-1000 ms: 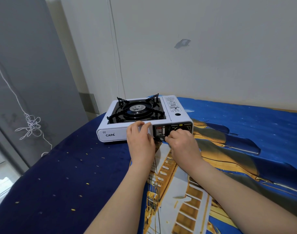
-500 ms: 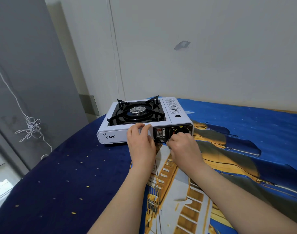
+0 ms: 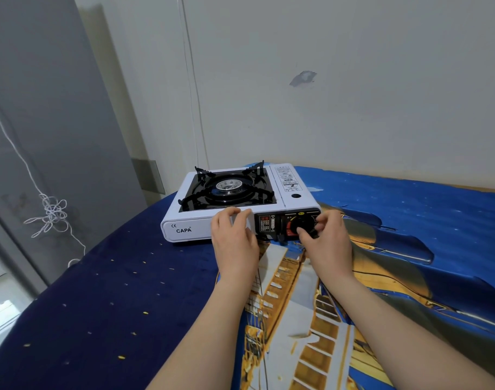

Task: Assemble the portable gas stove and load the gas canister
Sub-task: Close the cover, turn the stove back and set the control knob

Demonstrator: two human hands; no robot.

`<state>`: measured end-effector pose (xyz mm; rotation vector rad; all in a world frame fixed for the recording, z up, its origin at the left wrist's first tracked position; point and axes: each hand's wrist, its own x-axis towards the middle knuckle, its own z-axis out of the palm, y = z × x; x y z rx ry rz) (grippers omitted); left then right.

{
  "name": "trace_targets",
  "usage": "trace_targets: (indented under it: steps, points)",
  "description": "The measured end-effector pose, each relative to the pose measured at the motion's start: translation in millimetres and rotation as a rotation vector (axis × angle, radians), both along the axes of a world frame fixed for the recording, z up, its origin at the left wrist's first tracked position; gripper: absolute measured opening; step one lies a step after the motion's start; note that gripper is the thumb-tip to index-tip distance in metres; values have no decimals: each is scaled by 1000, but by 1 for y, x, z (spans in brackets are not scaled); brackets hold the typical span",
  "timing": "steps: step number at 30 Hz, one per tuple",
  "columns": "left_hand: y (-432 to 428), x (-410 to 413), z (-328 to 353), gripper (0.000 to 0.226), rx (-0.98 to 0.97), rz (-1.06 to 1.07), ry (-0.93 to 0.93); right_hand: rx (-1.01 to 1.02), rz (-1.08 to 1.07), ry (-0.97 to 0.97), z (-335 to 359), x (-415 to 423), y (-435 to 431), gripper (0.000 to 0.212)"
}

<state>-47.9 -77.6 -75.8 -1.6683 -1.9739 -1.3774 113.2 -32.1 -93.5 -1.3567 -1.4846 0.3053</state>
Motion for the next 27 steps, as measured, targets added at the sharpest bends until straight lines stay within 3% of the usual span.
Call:
trace_targets:
  steps: [14,27]
  points:
    - [2,3,-3,44,25,9,-8,15,14,-186,1,-3,0,24]
    - [3,3,-4,43,16,62,58,224,-40,-632,12,0,0,20]
